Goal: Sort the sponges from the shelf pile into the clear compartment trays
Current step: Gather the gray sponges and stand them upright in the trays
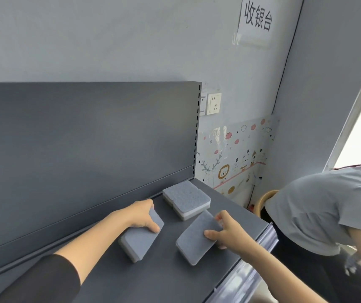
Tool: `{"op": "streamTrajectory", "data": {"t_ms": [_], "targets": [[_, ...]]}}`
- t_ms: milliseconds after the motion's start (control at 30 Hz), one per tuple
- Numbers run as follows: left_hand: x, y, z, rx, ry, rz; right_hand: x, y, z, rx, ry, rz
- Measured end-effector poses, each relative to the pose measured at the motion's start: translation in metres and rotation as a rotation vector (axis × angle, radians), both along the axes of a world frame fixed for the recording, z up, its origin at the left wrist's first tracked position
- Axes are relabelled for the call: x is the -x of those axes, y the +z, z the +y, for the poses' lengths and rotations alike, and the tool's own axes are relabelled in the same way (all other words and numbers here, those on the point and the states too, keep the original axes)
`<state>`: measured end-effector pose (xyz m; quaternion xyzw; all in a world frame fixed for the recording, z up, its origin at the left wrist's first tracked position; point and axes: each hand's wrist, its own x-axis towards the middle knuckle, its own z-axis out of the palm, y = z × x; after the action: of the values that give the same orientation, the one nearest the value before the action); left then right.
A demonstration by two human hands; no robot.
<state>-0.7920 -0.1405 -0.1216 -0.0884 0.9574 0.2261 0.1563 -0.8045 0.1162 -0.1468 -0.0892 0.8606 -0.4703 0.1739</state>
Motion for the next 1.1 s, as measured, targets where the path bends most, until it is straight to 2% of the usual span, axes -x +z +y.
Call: {"op": "streamTrajectory", "data": {"t_ms": [167,333,500,600,1100], "targets": [[-0.013,0.016,0.004,-0.045,0.025,0.174,-0.012,0.009,0.007,0.113,0.01,0.07],[-0.038,0.047,0.007,-0.178,0.086,0.349,-0.029,0.021,0.01,0.195,0.029,0.14],[-0.076,0.071,0.008,-0.2,0.104,0.522,-0.052,0.029,0.007,0.249,0.083,0.21],[-0.106,0.079,0.01,-0.247,0.119,0.562,-0.066,0.032,0.004,0.271,0.121,0.232],[-0.256,0.104,-0.028,-0.244,0.244,0.693,-0.148,0.053,-0.064,0.433,0.367,0.278]]}}
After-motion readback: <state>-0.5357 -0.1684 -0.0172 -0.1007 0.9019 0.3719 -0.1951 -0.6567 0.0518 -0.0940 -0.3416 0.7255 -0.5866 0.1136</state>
